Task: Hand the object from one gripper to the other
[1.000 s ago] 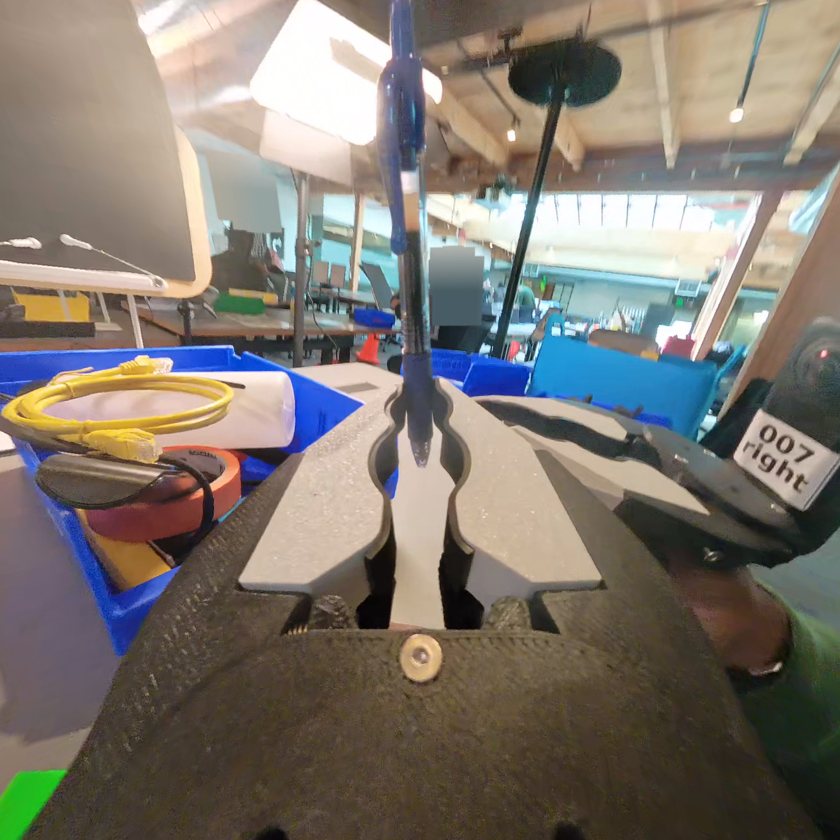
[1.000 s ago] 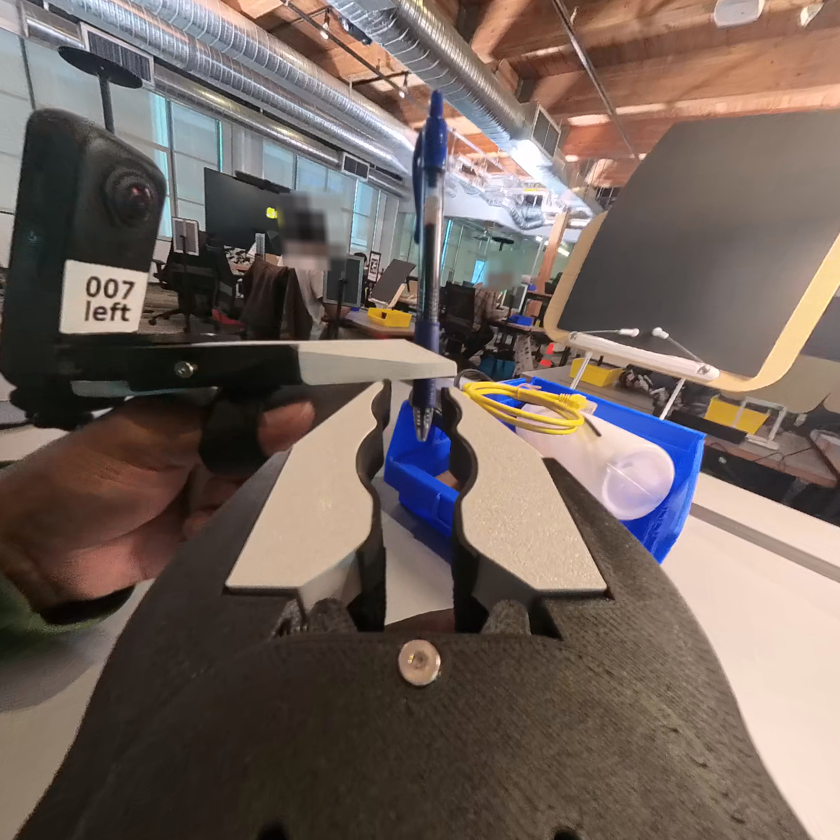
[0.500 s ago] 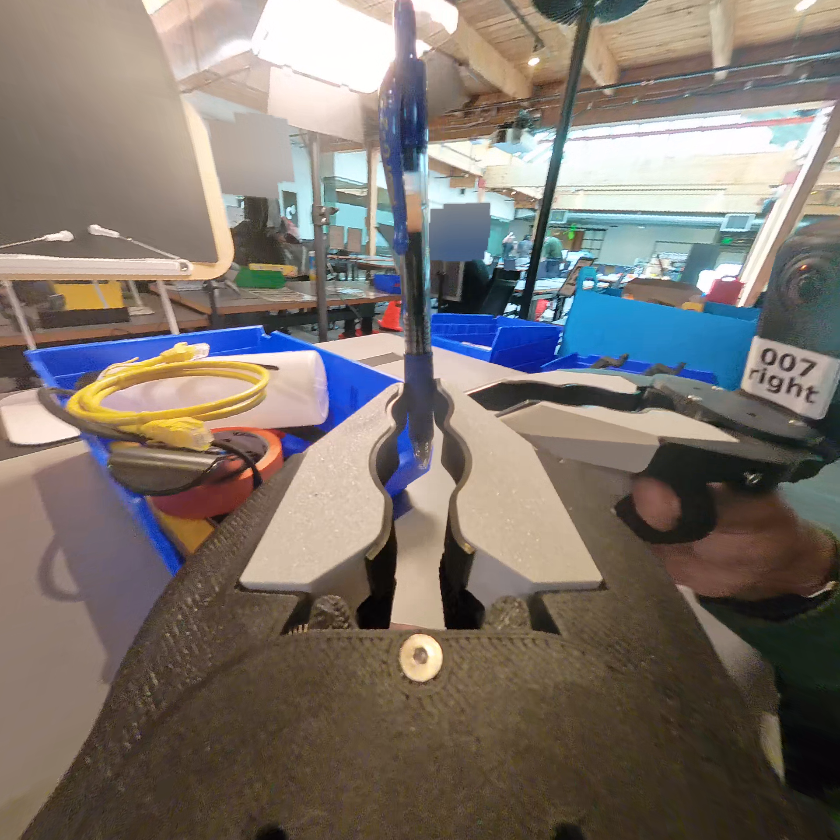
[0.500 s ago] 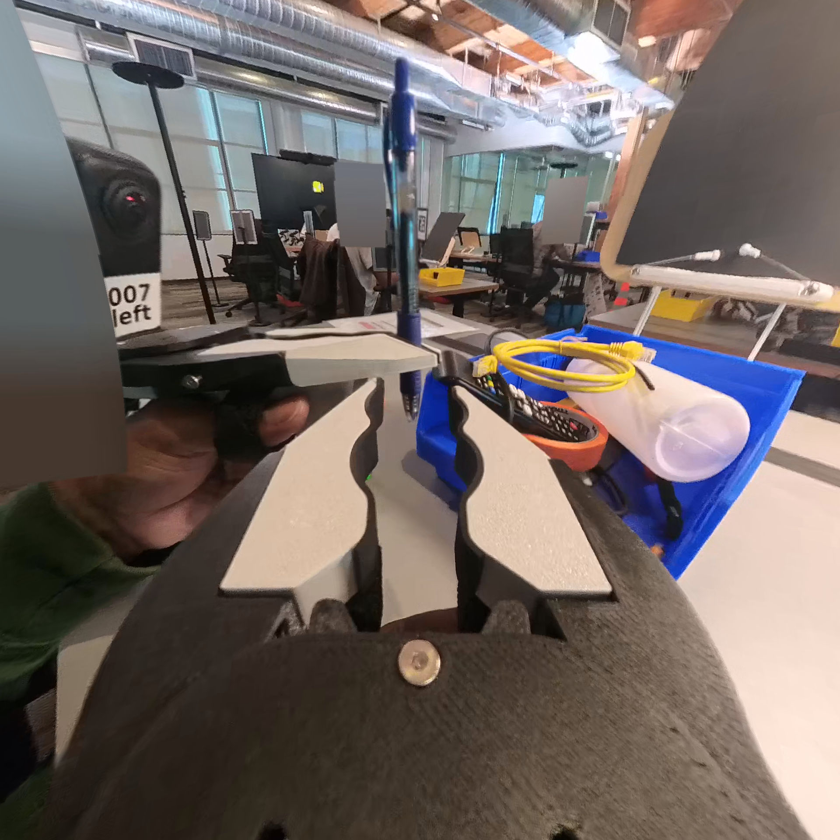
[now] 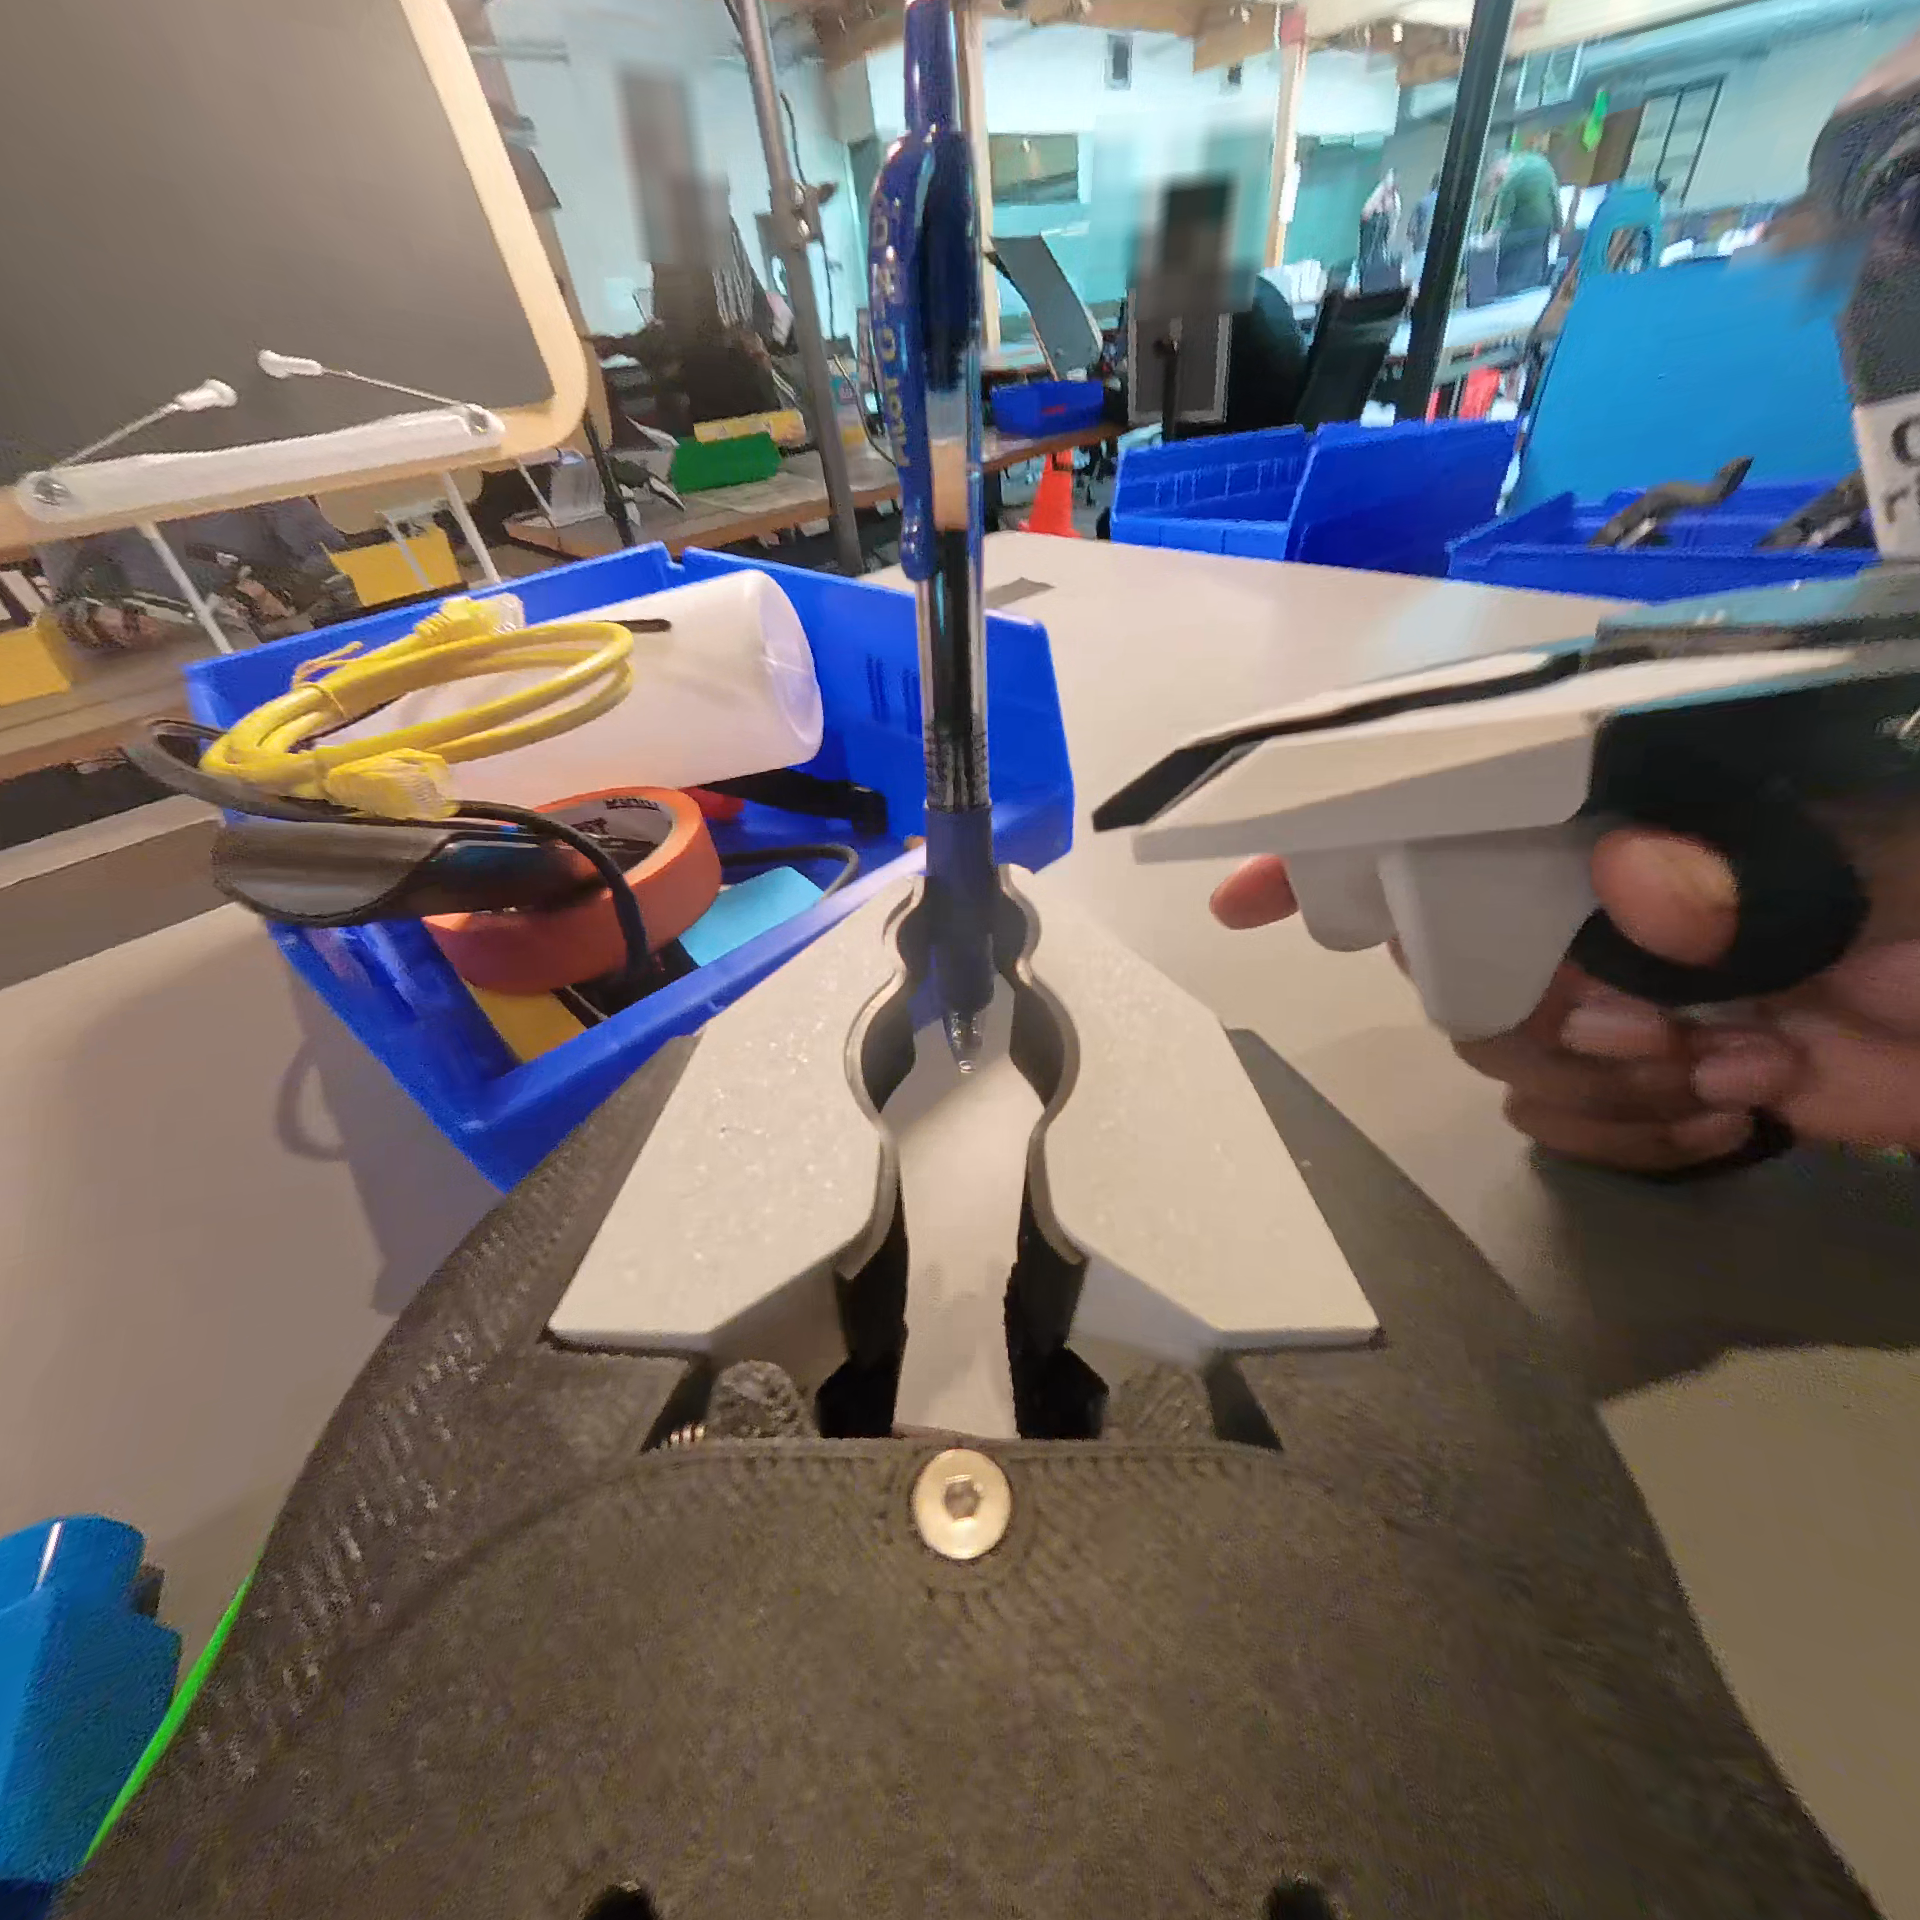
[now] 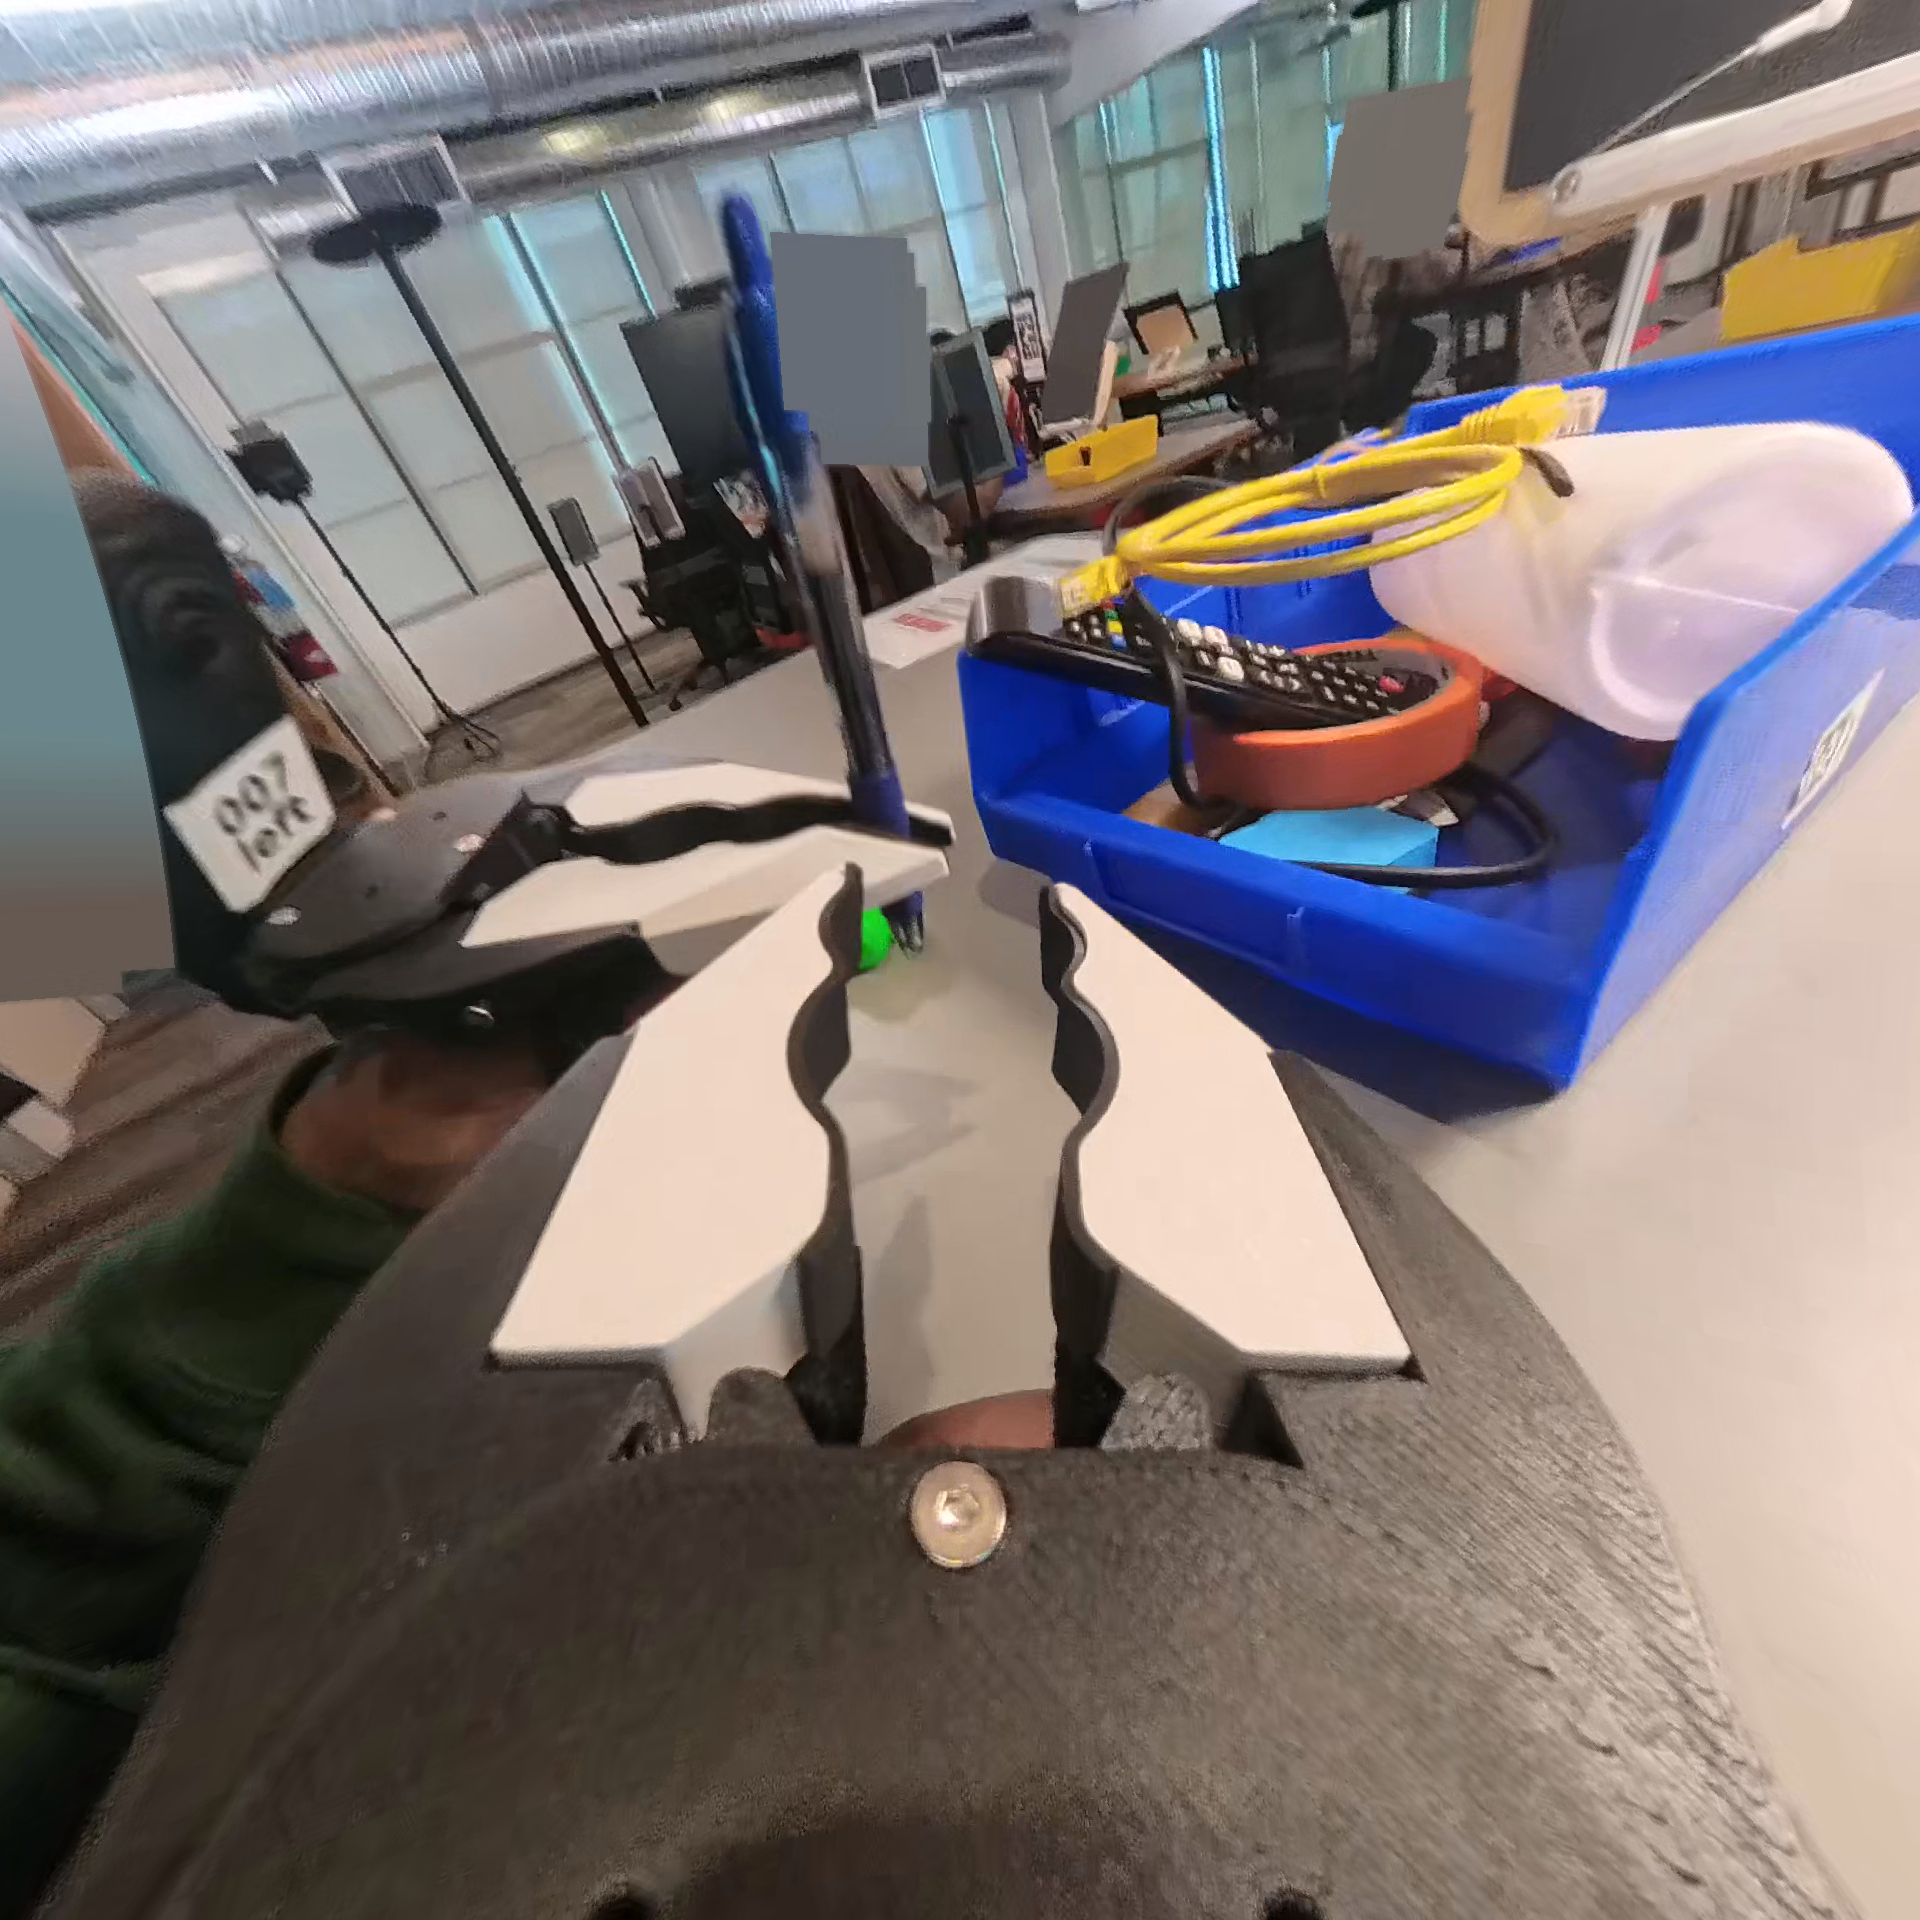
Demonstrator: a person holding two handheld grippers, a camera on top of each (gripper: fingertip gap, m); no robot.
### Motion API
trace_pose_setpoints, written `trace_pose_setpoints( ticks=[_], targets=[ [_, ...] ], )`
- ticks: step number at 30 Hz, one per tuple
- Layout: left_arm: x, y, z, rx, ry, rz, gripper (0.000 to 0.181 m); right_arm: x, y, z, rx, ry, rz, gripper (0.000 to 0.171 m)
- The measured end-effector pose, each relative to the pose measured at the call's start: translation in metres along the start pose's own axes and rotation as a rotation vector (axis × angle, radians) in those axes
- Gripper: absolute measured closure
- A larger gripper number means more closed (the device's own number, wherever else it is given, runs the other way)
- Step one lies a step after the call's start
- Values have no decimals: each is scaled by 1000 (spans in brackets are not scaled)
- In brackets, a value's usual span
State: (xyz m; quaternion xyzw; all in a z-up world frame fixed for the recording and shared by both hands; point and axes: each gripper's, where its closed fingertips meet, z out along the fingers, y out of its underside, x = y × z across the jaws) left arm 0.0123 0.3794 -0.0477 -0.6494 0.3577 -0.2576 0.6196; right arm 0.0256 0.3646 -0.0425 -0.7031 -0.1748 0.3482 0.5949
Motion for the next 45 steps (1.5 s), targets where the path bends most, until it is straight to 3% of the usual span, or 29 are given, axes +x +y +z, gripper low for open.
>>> trace_pose_setpoints(
  ticks=[4, 7, 13, 19, 23, 30, 36, 45],
  targets=[
    [8, 2, 10, -41, 42, 69, 170, 1, -4, -7, 10, -59, 45, 137],
    [11, 5, 18, -116, 78, 111, 170, 2, -2, -7, -34, -48, -43, 136],
    [2, 34, 34, -413, 154, 408, 170, 30, 5, -14, -169, 27, -390, 126],
    [-9, 54, 53, -553, 246, 688, 170, 66, -11, -25, -174, 51, -811, 122],
    [-5, 60, 64, -601, 320, 820, 170, 69, 6, -14, -277, -22, -1056, 123],
    [4, 59, 67, -512, 386, 715, 170, 92, 27, -3, -322, 54, -1231, 140],
    [7, 47, 64, -397, 390, 613, 170, 104, 23, 2, -256, 163, -1380, 153],
    [14, 39, 60, -346, 448, 412, 170, 98, 22, 12, -180, 181, -1520, 153]
  ],
)
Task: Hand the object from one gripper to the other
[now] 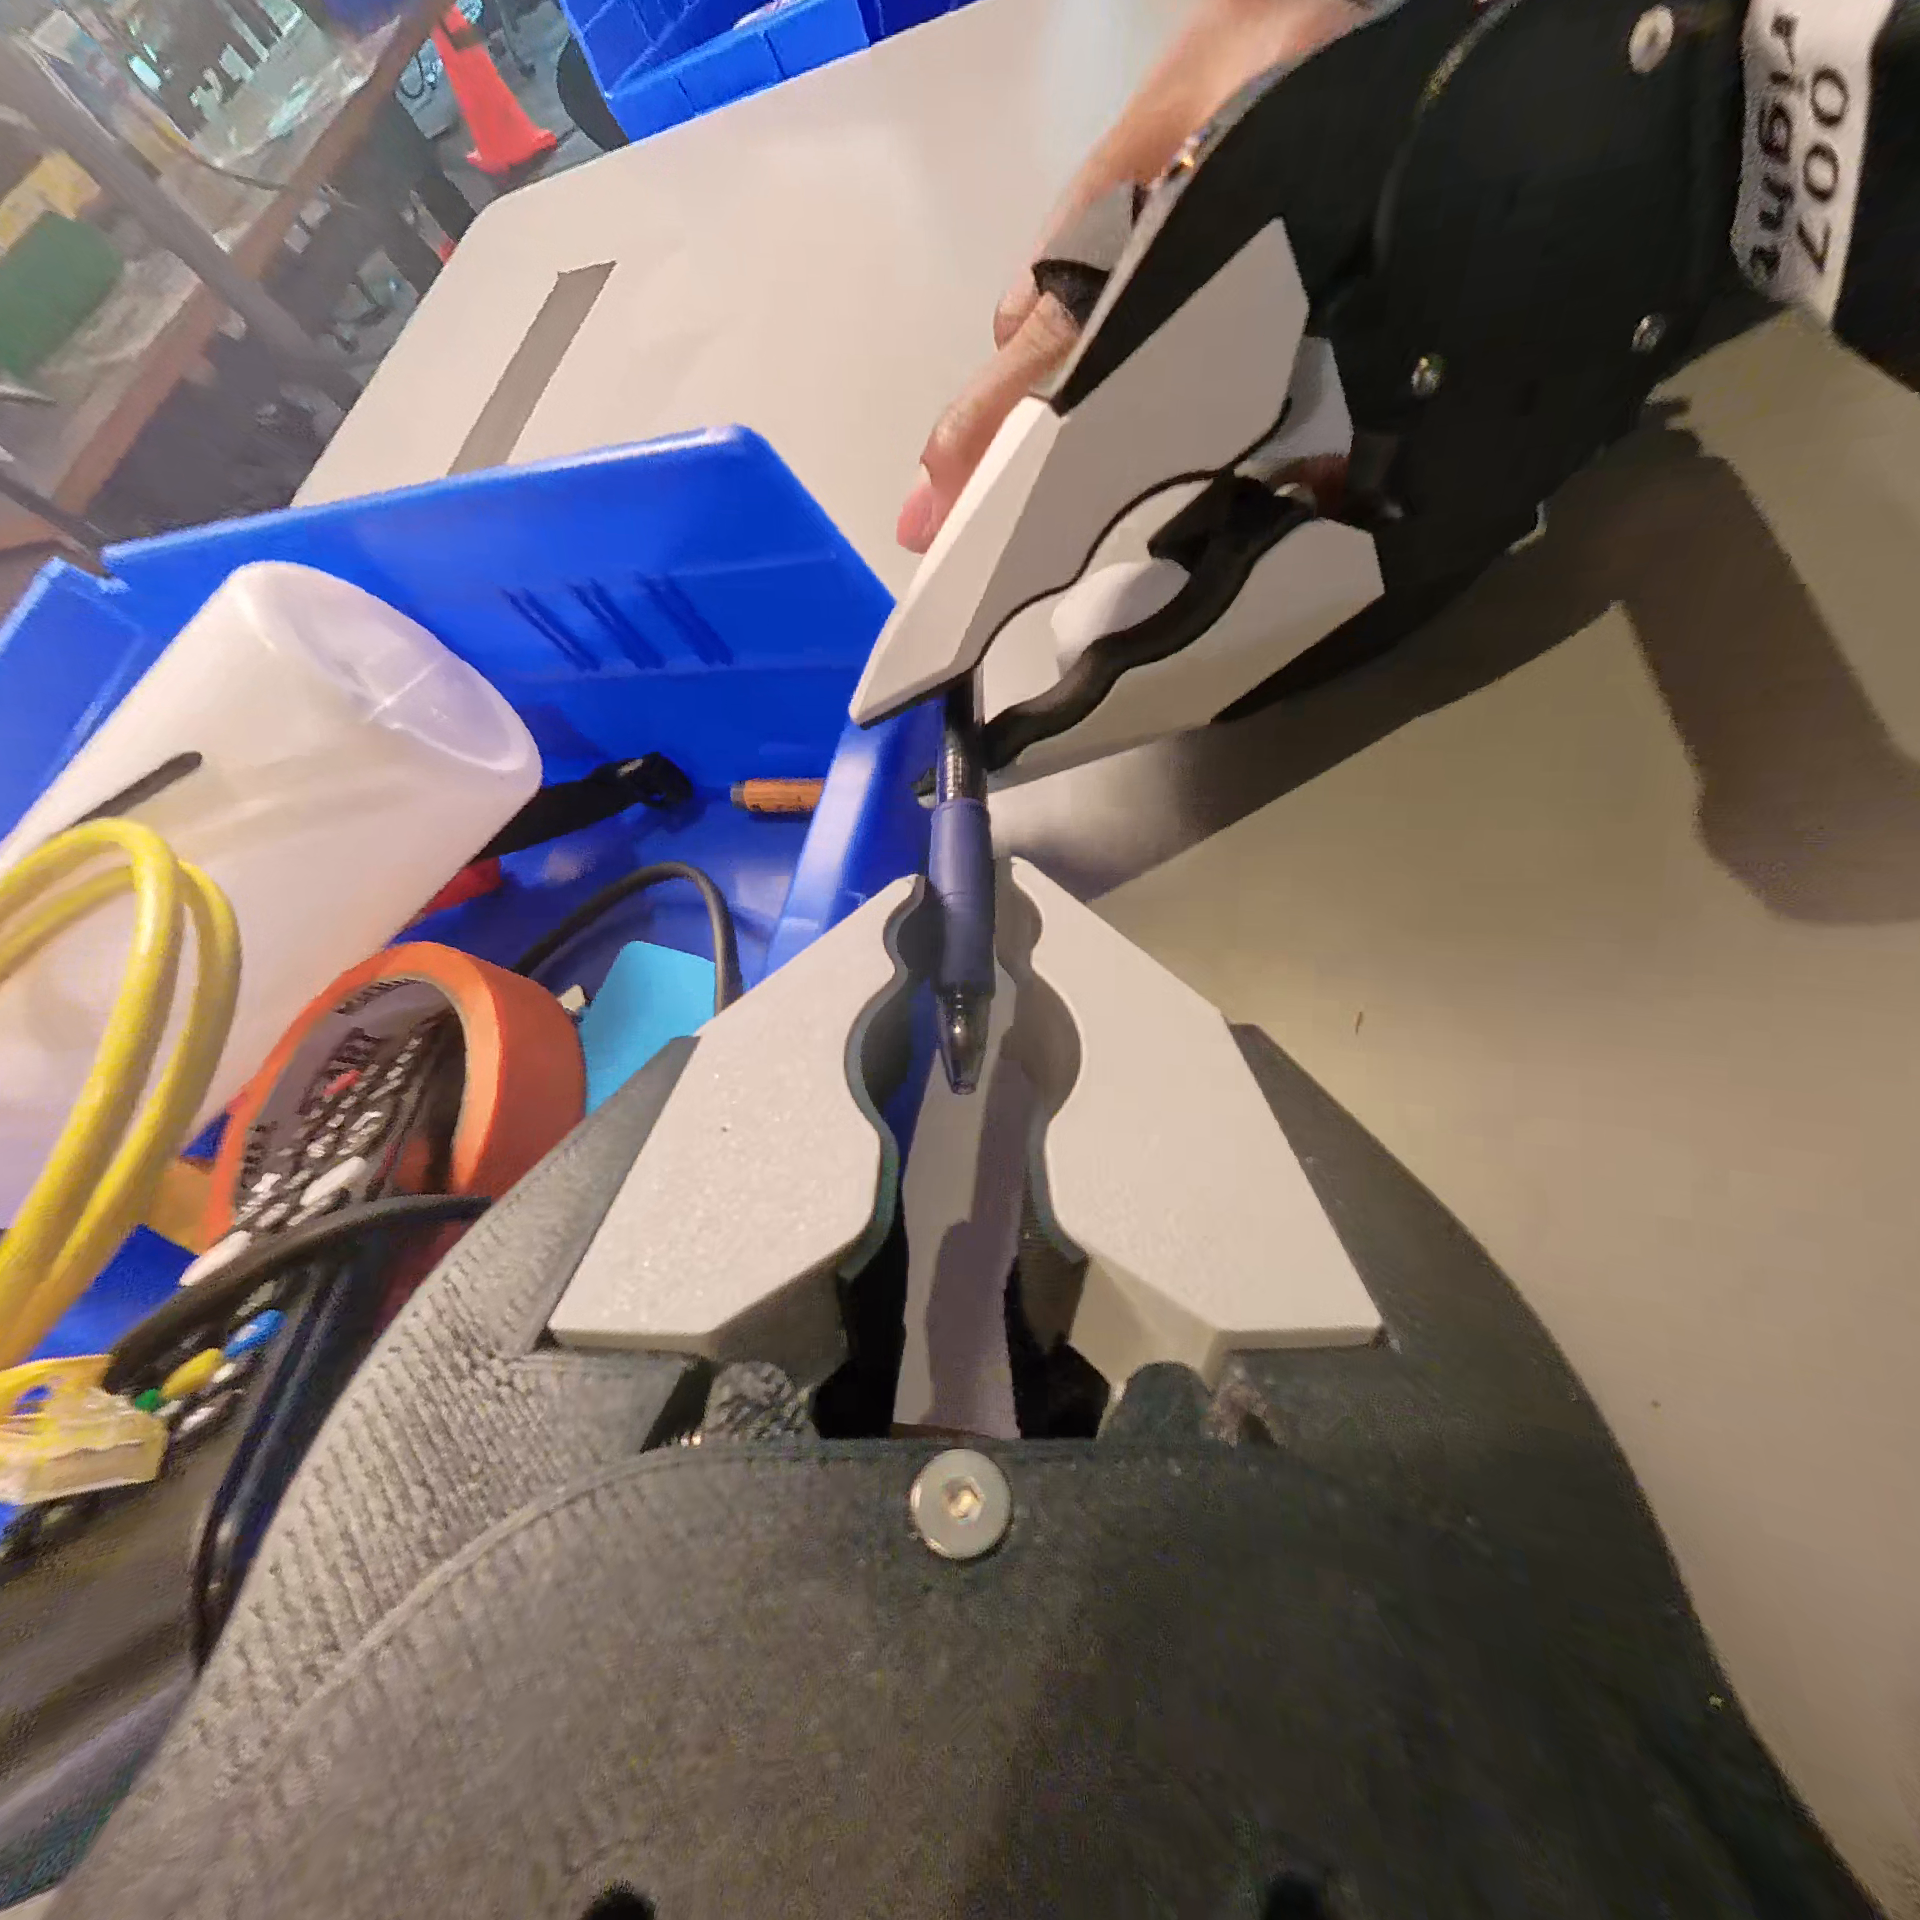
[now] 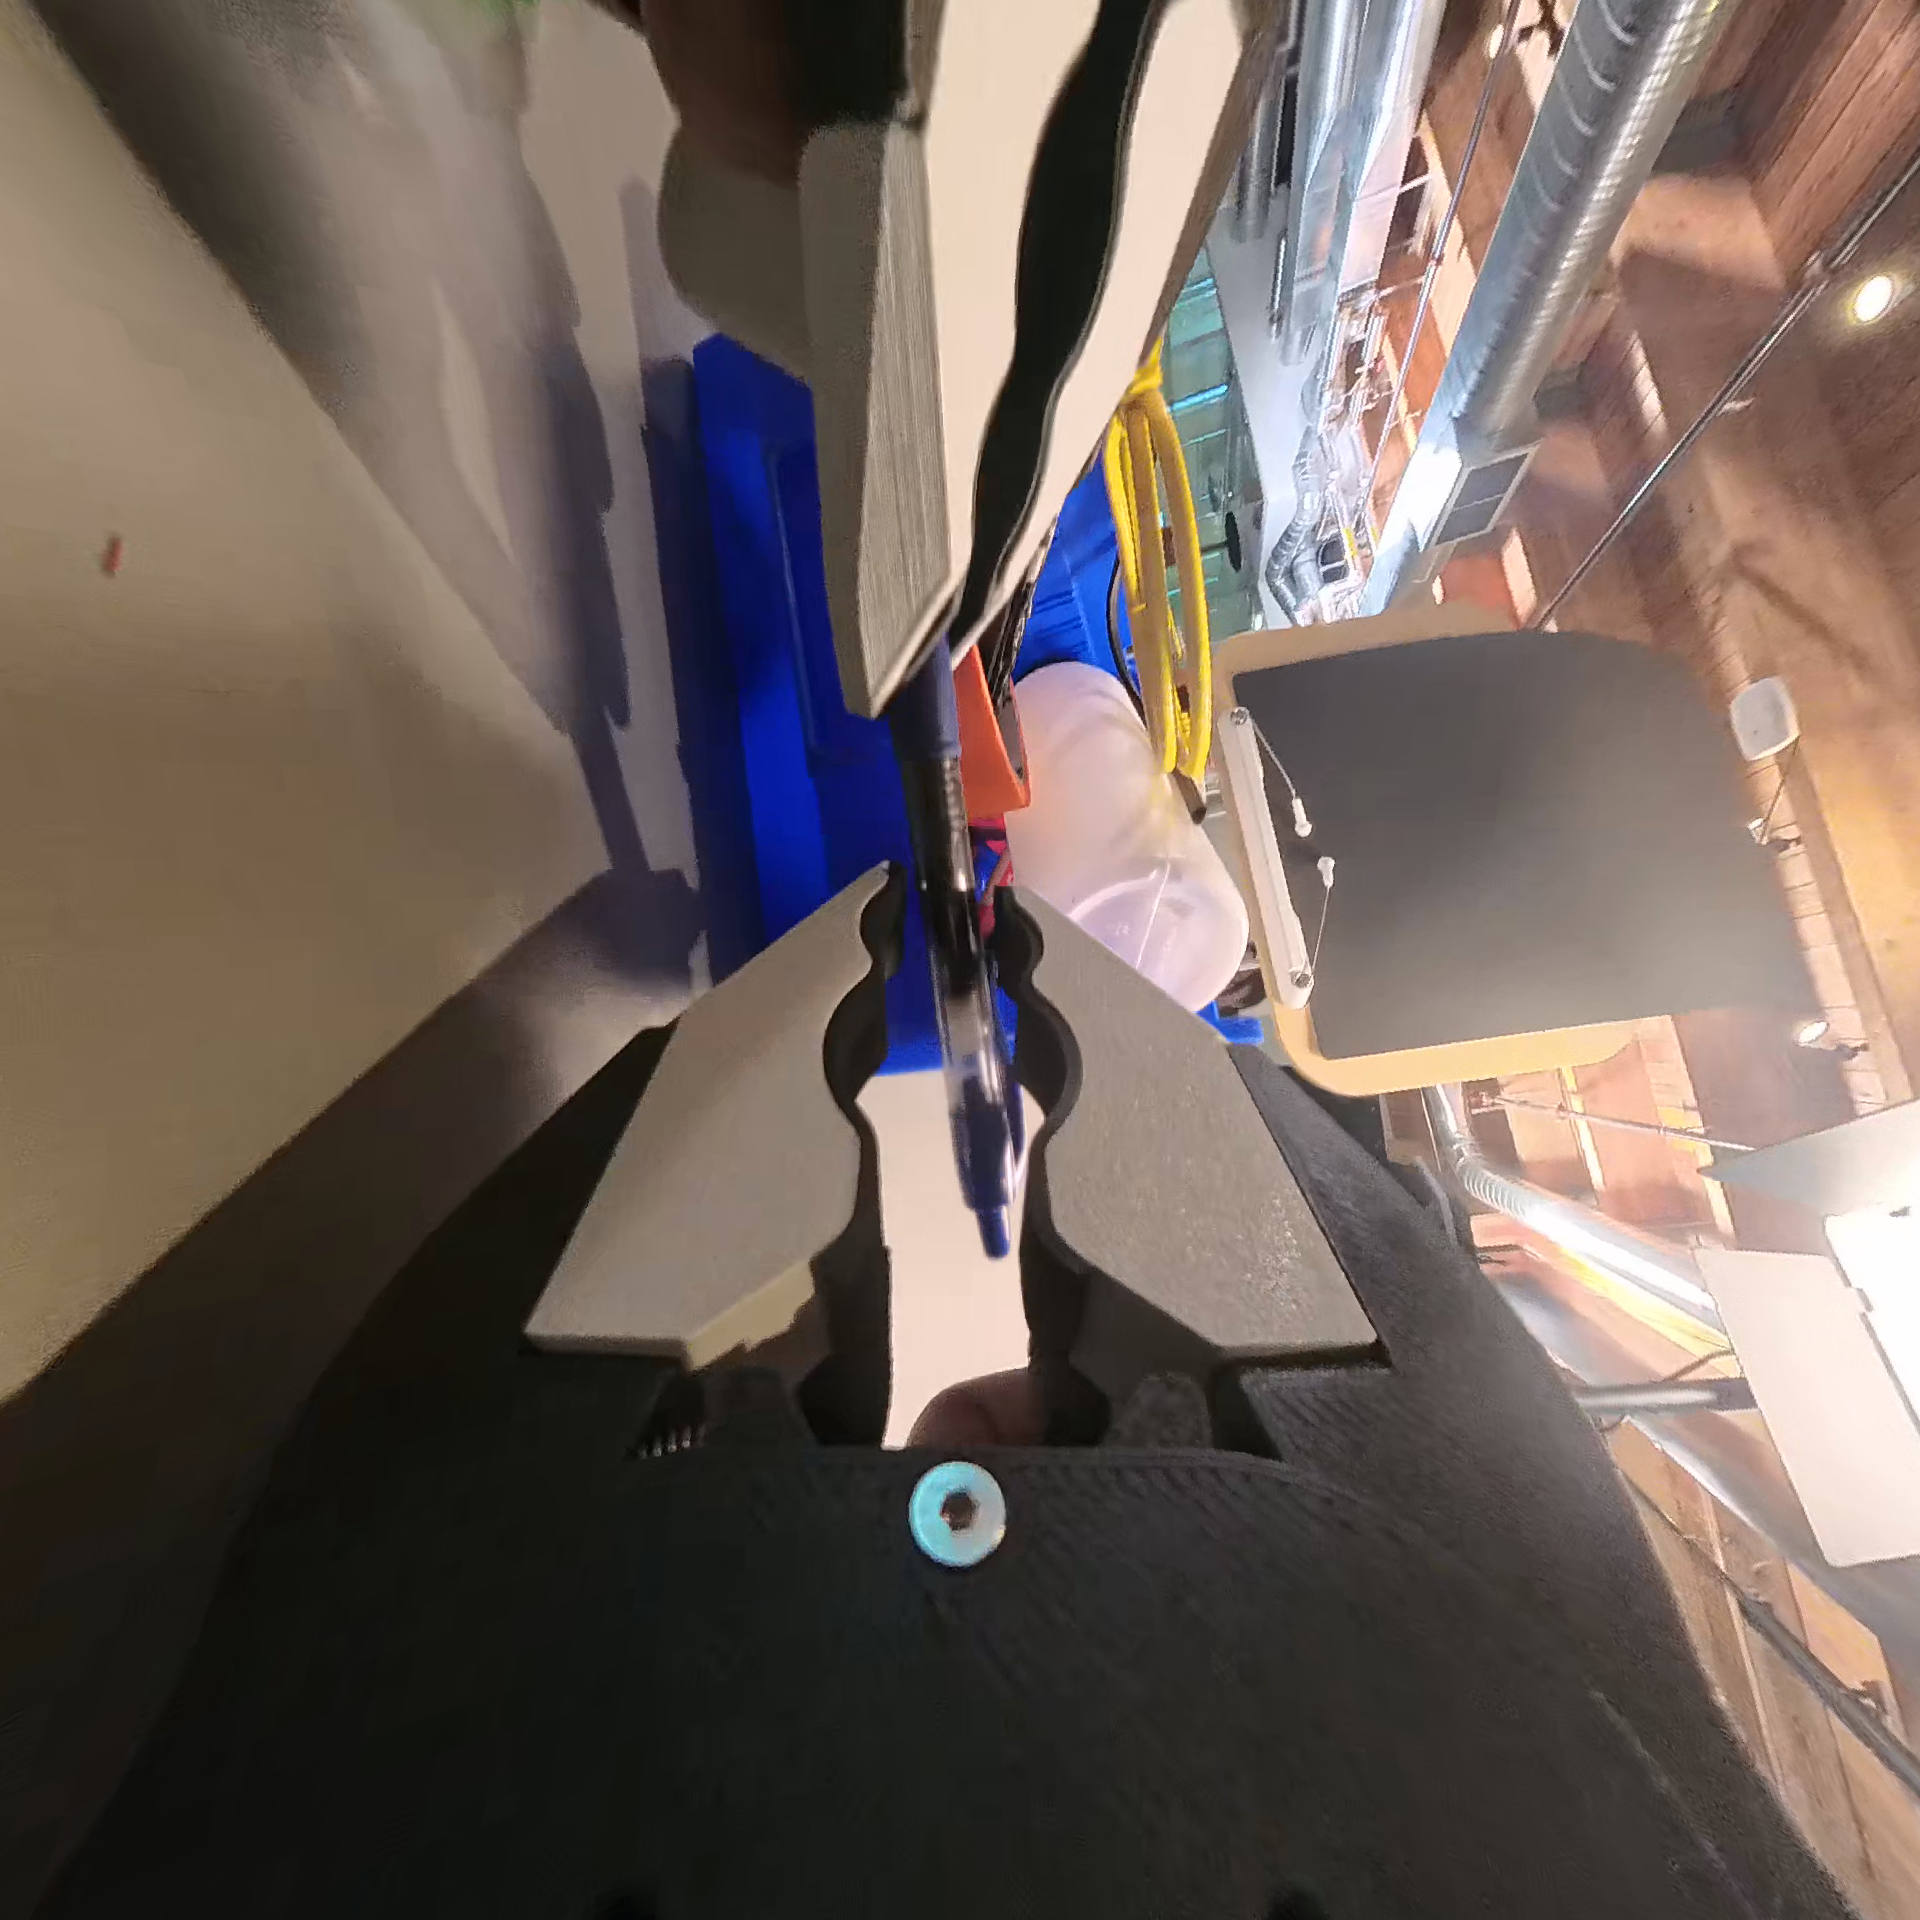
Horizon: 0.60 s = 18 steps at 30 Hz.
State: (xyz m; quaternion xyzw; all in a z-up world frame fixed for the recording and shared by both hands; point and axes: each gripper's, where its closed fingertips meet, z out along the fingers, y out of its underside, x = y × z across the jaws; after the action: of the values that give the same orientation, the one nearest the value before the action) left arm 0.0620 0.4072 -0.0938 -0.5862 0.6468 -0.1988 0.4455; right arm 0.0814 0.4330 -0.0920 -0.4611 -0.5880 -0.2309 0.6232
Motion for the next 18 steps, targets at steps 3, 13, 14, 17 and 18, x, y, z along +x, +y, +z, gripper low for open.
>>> trace_pose_setpoints(
  ticks=[3, 13, 14, 17, 18],
  targets=[
    [0, 0, 3, 22, 13, -68, 170, 1, -7, 2, 15, 15, 2, 157],
    [-18, -7, -2, 119, -19, -224, 153, 17, 1, 2, -9, 84, 102, 161],
    [-21, -9, -4, 136, -11, -262, 151, 19, 1, 2, -8, 89, 138, 161],
    [-24, -16, -7, 216, 36, -392, 148, 24, 2, 4, -16, 90, 240, 161],
    [-24, -19, -9, 246, 51, -429, 148, 25, 2, 4, -16, 95, 260, 161]
  ],
)
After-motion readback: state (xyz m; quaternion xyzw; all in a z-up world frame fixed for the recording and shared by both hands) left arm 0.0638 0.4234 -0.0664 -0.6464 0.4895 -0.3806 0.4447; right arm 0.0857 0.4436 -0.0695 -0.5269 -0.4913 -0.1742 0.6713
